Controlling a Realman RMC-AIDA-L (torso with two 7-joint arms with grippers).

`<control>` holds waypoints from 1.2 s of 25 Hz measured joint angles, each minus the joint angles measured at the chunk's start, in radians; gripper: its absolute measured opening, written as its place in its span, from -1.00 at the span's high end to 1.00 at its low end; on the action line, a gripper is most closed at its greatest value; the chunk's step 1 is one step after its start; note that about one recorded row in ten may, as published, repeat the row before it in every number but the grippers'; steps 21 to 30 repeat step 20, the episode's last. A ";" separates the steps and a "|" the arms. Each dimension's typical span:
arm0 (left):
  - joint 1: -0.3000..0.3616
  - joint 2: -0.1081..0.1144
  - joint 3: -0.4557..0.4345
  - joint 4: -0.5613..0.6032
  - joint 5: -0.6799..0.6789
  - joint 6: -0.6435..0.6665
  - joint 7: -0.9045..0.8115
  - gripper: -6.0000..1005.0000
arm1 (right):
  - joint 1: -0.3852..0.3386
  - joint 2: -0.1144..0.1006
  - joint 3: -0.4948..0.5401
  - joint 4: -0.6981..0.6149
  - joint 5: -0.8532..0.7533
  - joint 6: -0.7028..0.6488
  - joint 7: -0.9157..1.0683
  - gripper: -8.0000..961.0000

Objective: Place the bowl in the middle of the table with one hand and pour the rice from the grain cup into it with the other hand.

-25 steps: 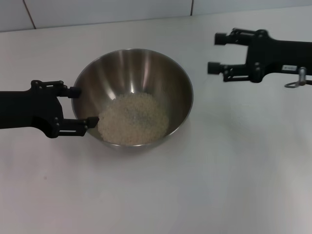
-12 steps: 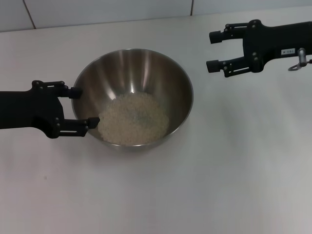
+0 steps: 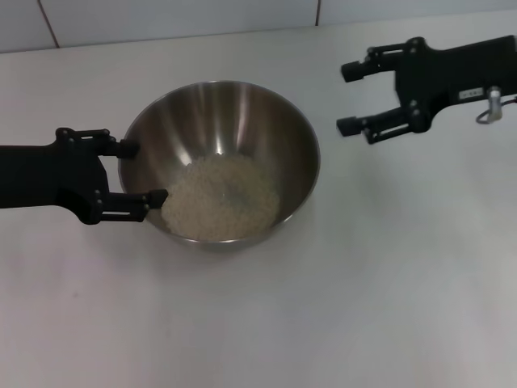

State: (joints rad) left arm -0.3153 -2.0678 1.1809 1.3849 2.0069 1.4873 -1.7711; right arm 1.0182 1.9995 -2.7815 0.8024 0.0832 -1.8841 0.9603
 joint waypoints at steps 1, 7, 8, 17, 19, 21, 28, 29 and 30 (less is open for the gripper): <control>0.000 0.000 0.000 0.000 0.000 -0.001 0.000 -0.60 | -0.018 0.029 -0.085 0.037 0.074 -0.006 0.021 -0.68; -0.009 0.000 0.000 -0.001 0.000 -0.003 0.002 -0.60 | -0.040 0.045 -0.196 0.074 0.188 -0.047 0.062 -0.68; -0.010 0.000 0.000 -0.001 0.000 -0.003 0.002 -0.60 | -0.042 0.043 -0.189 0.074 0.187 -0.048 0.064 -0.68; -0.013 0.000 0.000 -0.001 0.001 -0.002 0.001 -0.60 | -0.051 0.043 -0.153 0.074 0.168 -0.049 0.070 -0.68; -0.012 0.000 0.000 -0.001 0.001 -0.002 0.001 -0.60 | -0.051 0.045 -0.149 0.074 0.165 -0.048 0.071 -0.68; -0.011 0.000 0.000 -0.001 0.001 -0.002 0.001 -0.60 | -0.051 0.045 -0.147 0.074 0.165 -0.047 0.071 -0.68; -0.011 0.000 0.000 -0.001 0.001 -0.002 0.001 -0.60 | -0.051 0.045 -0.147 0.074 0.165 -0.047 0.071 -0.68; -0.011 0.000 0.000 -0.001 0.001 -0.002 0.001 -0.60 | -0.051 0.045 -0.147 0.074 0.165 -0.047 0.071 -0.68; -0.011 0.000 0.000 -0.001 0.001 -0.002 0.001 -0.60 | -0.051 0.045 -0.147 0.074 0.165 -0.047 0.071 -0.68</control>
